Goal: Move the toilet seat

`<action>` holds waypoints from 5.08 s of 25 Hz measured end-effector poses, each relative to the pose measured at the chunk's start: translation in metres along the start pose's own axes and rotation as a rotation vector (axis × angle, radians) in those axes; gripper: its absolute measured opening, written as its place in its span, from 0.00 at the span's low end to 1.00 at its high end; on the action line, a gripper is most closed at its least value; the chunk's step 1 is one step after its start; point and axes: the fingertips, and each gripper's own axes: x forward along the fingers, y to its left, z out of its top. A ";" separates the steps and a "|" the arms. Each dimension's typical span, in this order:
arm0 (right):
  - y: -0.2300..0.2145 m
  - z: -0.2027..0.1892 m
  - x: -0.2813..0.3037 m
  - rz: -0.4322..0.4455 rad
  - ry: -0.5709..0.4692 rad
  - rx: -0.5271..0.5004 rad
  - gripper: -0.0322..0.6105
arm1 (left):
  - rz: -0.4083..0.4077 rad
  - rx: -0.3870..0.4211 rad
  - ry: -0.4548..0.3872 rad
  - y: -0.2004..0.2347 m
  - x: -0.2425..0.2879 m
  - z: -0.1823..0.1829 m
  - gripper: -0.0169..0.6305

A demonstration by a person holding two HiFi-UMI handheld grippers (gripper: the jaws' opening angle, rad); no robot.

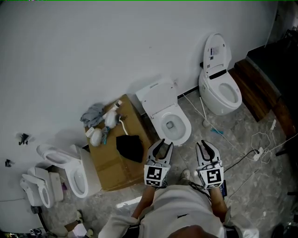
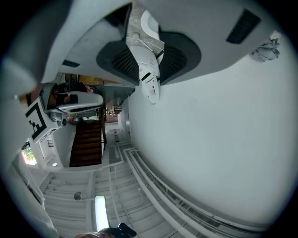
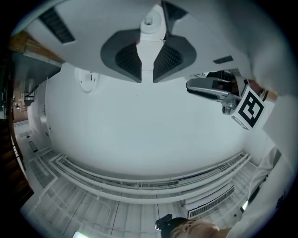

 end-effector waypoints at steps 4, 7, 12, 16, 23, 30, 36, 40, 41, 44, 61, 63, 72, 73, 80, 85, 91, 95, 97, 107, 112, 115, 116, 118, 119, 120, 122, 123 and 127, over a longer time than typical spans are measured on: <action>-0.017 -0.001 0.016 0.043 0.013 0.001 0.18 | 0.041 -0.004 0.003 0.001 0.018 0.004 0.26; -0.025 -0.008 0.026 0.072 0.017 0.015 0.18 | 0.066 -0.009 0.011 0.001 0.028 0.001 0.26; -0.028 -0.014 0.049 0.124 0.034 0.024 0.18 | 0.104 -0.025 0.038 0.011 0.040 -0.004 0.26; -0.029 -0.021 0.062 0.161 0.038 0.019 0.18 | 0.121 -0.026 0.046 0.016 0.046 -0.008 0.26; -0.031 -0.026 0.096 0.196 0.058 0.009 0.25 | 0.137 -0.039 0.067 0.038 0.070 -0.017 0.26; -0.047 -0.041 0.143 0.185 0.115 -0.003 0.25 | 0.129 -0.065 0.092 0.069 0.109 -0.036 0.26; -0.057 -0.061 0.187 0.192 0.179 0.005 0.25 | 0.130 -0.108 0.130 0.102 0.143 -0.057 0.26; -0.062 -0.067 0.213 0.183 0.217 0.014 0.25 | 0.126 -0.136 0.150 0.121 0.161 -0.069 0.26; -0.063 -0.068 0.219 0.181 0.227 0.012 0.25 | 0.125 -0.141 0.152 0.126 0.164 -0.071 0.26; -0.063 -0.074 0.237 0.185 0.253 0.006 0.25 | 0.122 -0.145 0.159 0.141 0.174 -0.077 0.26; -0.044 -0.110 0.289 0.218 0.400 -0.048 0.25 | 0.115 -0.227 0.203 0.190 0.199 -0.128 0.26; -0.043 -0.117 0.294 0.228 0.415 -0.049 0.25 | 0.125 -0.237 0.213 0.193 0.199 -0.135 0.26; -0.045 -0.169 0.321 0.285 0.514 -0.032 0.25 | 0.197 -0.282 0.283 0.208 0.201 -0.180 0.26; -0.046 -0.174 0.323 0.293 0.522 -0.029 0.25 | 0.207 -0.286 0.291 0.209 0.202 -0.185 0.26; -0.059 -0.218 0.339 0.372 0.592 -0.016 0.25 | 0.283 -0.330 0.352 0.212 0.214 -0.218 0.26; -0.069 -0.246 0.357 0.425 0.626 -0.018 0.25 | 0.344 -0.360 0.384 0.213 0.222 -0.242 0.26; -0.076 -0.282 0.366 0.489 0.684 -0.021 0.25 | 0.418 -0.437 0.420 0.207 0.223 -0.277 0.26; -0.077 -0.305 0.367 0.521 0.722 -0.019 0.25 | 0.437 -0.455 0.445 0.200 0.225 -0.296 0.26; -0.078 -0.318 0.368 0.535 0.742 -0.025 0.25 | 0.452 -0.472 0.454 0.198 0.225 -0.307 0.26; -0.073 -0.379 0.369 0.573 0.819 -0.020 0.25 | 0.472 -0.504 0.508 0.187 0.237 -0.364 0.26; -0.074 -0.407 0.368 0.559 0.845 -0.011 0.25 | 0.454 -0.511 0.538 0.183 0.246 -0.392 0.26; -0.075 -0.423 0.370 0.544 0.848 -0.005 0.25 | 0.451 -0.516 0.556 0.183 0.250 -0.409 0.26; -0.075 -0.428 0.370 0.536 0.848 -0.001 0.26 | 0.451 -0.518 0.563 0.182 0.251 -0.415 0.26; -0.076 -0.438 0.370 0.522 0.846 0.008 0.26 | 0.452 -0.525 0.576 0.180 0.253 -0.426 0.26; -0.077 -0.443 0.370 0.515 0.846 0.012 0.27 | 0.453 -0.529 0.582 0.179 0.254 -0.432 0.26; -0.077 -0.448 0.371 0.509 0.847 0.016 0.27 | 0.452 -0.533 0.588 0.177 0.255 -0.438 0.26; -0.079 -0.458 0.370 0.494 0.853 0.025 0.28 | 0.449 -0.543 0.600 0.173 0.258 -0.449 0.26; -0.080 -0.463 0.369 0.486 0.857 0.030 0.28 | 0.447 -0.548 0.608 0.171 0.259 -0.455 0.26; -0.082 -0.486 0.368 0.454 0.878 0.047 0.29 | 0.450 -0.561 0.639 0.165 0.260 -0.482 0.26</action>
